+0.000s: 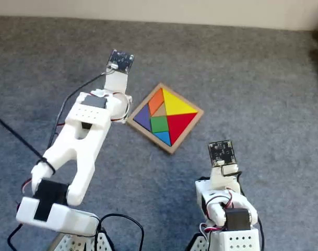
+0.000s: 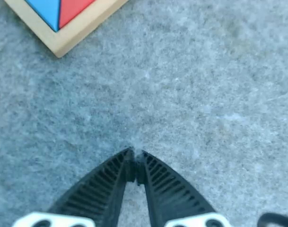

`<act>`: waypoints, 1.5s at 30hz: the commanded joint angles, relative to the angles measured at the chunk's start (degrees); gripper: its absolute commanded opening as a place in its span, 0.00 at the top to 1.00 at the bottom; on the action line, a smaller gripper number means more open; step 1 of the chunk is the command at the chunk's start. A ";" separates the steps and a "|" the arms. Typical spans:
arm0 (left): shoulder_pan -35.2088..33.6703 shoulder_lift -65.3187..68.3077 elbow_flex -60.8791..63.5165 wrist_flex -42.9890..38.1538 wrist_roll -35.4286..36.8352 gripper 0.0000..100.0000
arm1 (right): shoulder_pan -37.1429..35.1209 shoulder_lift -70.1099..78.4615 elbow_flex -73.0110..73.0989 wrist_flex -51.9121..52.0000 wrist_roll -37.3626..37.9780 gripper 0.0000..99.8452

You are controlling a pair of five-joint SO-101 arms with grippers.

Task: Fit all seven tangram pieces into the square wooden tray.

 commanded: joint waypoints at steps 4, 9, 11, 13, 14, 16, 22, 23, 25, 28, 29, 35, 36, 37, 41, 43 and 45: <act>-0.40 9.10 -7.78 -2.99 0.70 0.87 | 0.57 -1.89 8.22 0.57 -0.26 0.98; -0.40 18.77 -15.16 -2.90 0.70 0.87 | 0.66 -1.89 8.22 0.57 -0.26 0.98; -0.31 21.23 -17.63 -1.41 0.70 0.87 | 0.66 -1.89 8.22 0.57 -0.26 0.98; 0.48 22.37 -20.00 1.76 0.70 0.87 | 0.66 -1.89 8.22 0.57 -0.26 0.98; 0.92 22.81 -21.14 3.43 0.53 0.87 | 0.66 -1.89 8.22 0.57 -0.26 0.98; 2.33 23.69 -22.55 6.07 0.44 0.87 | 0.66 -1.89 8.22 0.57 -0.26 0.98; 4.26 25.36 -24.92 11.25 0.26 0.87 | 0.66 -1.89 8.22 0.57 -0.26 0.98; 4.35 25.36 -25.01 12.40 0.26 0.87 | 0.66 -1.89 8.22 0.57 -0.26 0.98; 5.05 24.92 -24.92 14.24 0.26 0.87 | 0.66 -1.89 8.22 0.57 -0.26 0.98; 6.20 23.69 -24.40 16.53 0.26 0.87 | 0.66 -1.89 8.22 0.57 -0.26 0.98; 6.29 23.16 -24.31 17.41 0.26 0.87 | 0.66 -1.89 8.22 0.57 -0.26 0.98; 5.49 19.12 -22.90 20.04 0.62 0.90 | 0.66 -1.89 8.22 0.57 -0.26 0.98; 5.49 17.89 -21.85 19.96 0.26 0.93 | 0.66 -1.89 8.22 0.57 -0.26 0.98; 5.58 16.57 -20.79 19.96 0.26 0.96 | 0.66 -1.89 8.22 0.57 -0.26 0.98; 5.85 10.07 -15.34 18.73 0.44 0.99 | 0.66 -1.89 8.22 0.57 -0.26 0.98; 5.67 6.37 -11.21 15.65 0.53 1.00 | 0.66 -1.89 8.22 0.57 -0.26 0.98; 5.49 2.51 -6.46 11.60 0.44 1.00 | 0.66 -1.89 8.22 0.57 -0.26 0.98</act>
